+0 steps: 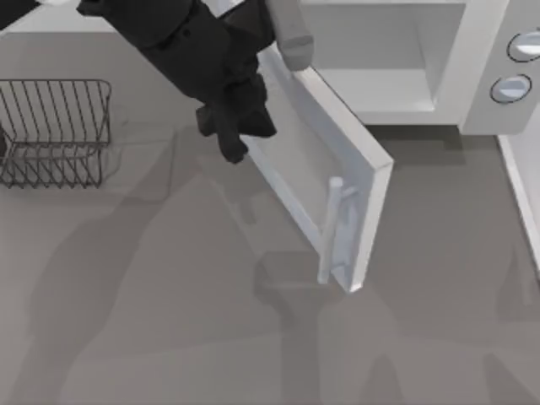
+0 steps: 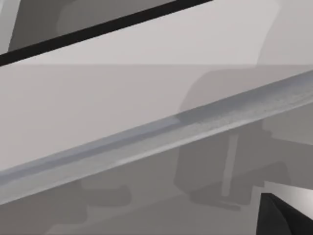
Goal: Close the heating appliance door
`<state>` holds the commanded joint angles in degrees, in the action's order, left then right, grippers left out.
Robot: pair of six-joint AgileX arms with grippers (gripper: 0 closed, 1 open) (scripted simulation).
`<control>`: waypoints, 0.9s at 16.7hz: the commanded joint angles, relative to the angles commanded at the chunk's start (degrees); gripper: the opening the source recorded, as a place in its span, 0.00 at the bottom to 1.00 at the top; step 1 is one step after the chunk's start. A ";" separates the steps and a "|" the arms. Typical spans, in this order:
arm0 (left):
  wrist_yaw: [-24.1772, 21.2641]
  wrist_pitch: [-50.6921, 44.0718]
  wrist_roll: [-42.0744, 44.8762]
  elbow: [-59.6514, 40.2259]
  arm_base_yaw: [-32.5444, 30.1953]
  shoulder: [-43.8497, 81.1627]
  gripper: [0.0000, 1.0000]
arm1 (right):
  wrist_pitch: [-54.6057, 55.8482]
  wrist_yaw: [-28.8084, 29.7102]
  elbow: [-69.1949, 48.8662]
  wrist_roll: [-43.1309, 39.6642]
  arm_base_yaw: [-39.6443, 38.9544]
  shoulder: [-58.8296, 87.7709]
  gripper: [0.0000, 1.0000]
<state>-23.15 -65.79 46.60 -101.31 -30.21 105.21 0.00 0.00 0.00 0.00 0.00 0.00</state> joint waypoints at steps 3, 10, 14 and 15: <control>0.25 0.13 -1.03 -1.09 -1.19 0.95 0.00 | 0.00 0.00 0.00 0.00 0.00 0.00 1.00; 0.89 0.49 -2.72 -2.56 -2.54 1.98 0.00 | 0.00 0.00 0.00 0.00 0.00 0.00 1.00; 1.64 0.53 -4.83 -4.90 -4.65 4.07 0.00 | 0.00 0.00 0.00 0.00 0.00 0.00 1.00; 1.77 0.71 -5.12 -5.31 -4.95 4.17 0.00 | 0.00 0.00 0.00 0.00 0.00 0.00 1.00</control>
<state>-21.38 -65.08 41.49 -106.62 -35.16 109.38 0.00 0.00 0.00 0.00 0.00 0.00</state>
